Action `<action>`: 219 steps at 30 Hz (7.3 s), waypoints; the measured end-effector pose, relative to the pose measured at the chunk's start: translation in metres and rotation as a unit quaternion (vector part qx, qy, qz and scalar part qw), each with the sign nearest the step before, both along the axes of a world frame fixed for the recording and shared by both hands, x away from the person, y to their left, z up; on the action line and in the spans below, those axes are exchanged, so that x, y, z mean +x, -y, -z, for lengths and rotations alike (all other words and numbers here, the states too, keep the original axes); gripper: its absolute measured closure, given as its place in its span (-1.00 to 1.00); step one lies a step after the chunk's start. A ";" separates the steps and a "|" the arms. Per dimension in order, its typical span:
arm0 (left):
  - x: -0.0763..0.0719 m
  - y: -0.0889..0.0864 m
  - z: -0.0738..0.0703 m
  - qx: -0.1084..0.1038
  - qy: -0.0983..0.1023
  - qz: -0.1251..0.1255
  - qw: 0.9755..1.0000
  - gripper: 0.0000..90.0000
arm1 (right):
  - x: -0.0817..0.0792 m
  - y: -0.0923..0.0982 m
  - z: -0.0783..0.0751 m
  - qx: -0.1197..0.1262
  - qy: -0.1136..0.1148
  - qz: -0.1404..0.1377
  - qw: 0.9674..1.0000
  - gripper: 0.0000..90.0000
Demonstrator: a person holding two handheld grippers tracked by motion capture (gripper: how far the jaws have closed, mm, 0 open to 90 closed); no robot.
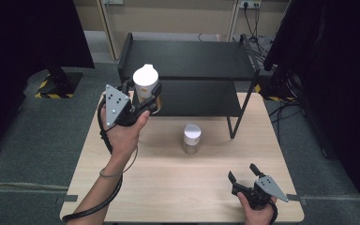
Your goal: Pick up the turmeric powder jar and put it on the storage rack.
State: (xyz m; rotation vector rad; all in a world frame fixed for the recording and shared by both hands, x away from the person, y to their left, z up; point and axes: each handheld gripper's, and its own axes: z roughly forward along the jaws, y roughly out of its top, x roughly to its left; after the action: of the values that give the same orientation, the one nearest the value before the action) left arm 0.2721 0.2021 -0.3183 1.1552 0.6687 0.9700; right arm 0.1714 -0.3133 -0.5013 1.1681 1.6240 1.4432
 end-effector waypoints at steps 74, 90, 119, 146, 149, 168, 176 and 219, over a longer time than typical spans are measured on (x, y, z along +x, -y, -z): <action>0.074 0.012 -0.094 0.003 -0.013 -0.052 0.999 -0.32 | 0.000 0.002 0.001 0.010 -0.001 0.002 1.000 -0.83; 0.102 0.017 -0.087 0.002 -0.022 -0.071 0.997 -0.32 | 0.000 0.003 0.001 0.012 -0.002 0.000 1.000 -0.83; 0.114 0.014 -0.075 -0.006 -0.042 -0.082 0.996 -0.32 | 0.001 0.004 0.001 0.010 -0.002 -0.005 1.000 -0.83; 0.098 0.013 -0.076 -0.002 -0.051 -0.093 0.994 -0.66 | 0.001 0.004 0.000 0.008 -0.003 -0.005 1.000 -0.83; 0.093 0.012 -0.074 -0.005 -0.049 -0.095 0.994 -0.66 | 0.001 0.003 0.000 0.007 -0.002 -0.005 1.000 -0.83; 0.060 0.004 -0.057 -0.012 -0.029 -0.082 0.996 -0.67 | 0.001 0.003 0.000 0.008 -0.002 -0.005 1.000 -0.83; 0.047 -0.001 -0.042 -0.020 -0.034 -0.060 0.997 -0.66 | 0.001 0.003 0.000 0.008 -0.002 -0.005 1.000 -0.83; -0.020 -0.013 0.059 -0.023 -0.060 -0.009 0.998 -0.69 | 0.001 0.004 0.001 0.012 -0.002 -0.002 1.000 -0.83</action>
State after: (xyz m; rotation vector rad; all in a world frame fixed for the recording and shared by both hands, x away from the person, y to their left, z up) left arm 0.2520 0.2156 -0.3769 1.1746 0.7964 0.9010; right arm 0.1720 -0.3170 -0.5024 1.1833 1.6163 1.4679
